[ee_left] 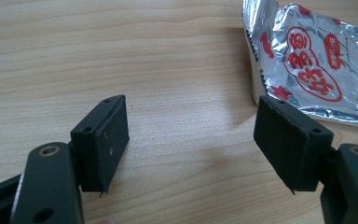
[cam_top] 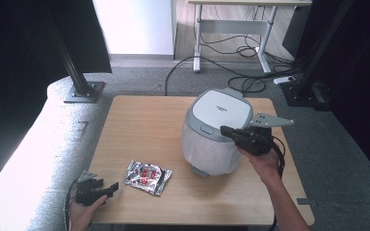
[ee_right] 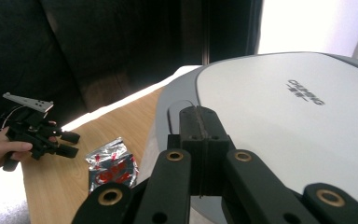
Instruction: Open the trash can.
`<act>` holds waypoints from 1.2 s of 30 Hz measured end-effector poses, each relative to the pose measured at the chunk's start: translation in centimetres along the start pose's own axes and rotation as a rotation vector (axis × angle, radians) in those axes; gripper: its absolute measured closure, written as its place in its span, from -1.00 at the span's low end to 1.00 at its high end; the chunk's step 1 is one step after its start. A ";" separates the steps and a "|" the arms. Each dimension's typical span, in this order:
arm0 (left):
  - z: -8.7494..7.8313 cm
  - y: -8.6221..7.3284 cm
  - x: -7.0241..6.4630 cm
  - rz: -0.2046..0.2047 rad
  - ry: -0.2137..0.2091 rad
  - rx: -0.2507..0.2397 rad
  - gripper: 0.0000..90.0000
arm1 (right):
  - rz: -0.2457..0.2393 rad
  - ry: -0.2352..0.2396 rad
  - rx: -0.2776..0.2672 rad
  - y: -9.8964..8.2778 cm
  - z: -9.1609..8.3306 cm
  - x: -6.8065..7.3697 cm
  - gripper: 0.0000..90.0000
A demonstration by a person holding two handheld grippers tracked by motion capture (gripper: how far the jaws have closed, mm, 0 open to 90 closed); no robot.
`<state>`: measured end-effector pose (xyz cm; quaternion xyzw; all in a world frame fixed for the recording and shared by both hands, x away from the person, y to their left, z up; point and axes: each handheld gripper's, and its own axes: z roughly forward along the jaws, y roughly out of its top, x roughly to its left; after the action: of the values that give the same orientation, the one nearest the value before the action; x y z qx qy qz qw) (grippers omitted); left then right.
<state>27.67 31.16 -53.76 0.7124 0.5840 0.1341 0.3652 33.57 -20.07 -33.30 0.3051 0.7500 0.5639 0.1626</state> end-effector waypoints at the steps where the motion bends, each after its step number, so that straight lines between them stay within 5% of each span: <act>1: 0.0 0.0 0.0 -0.001 0.000 0.000 -0.41 | -0.002 0.003 0.002 0.1 0.2 0.1 0.99; 18: 0.1 0.0 0.1 0.000 -0.003 0.012 -0.41 | 0.007 0.038 0.048 0.6 3.2 0.7 0.99; 36: 0.1 0.0 0.0 0.006 -0.004 0.016 -0.41 | -0.010 0.015 0.064 0.6 3.8 1.0 0.99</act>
<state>27.72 31.14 -53.88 0.7172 0.5822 0.1291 0.3605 35.26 -16.46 -33.79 0.3020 0.7704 0.5412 0.1498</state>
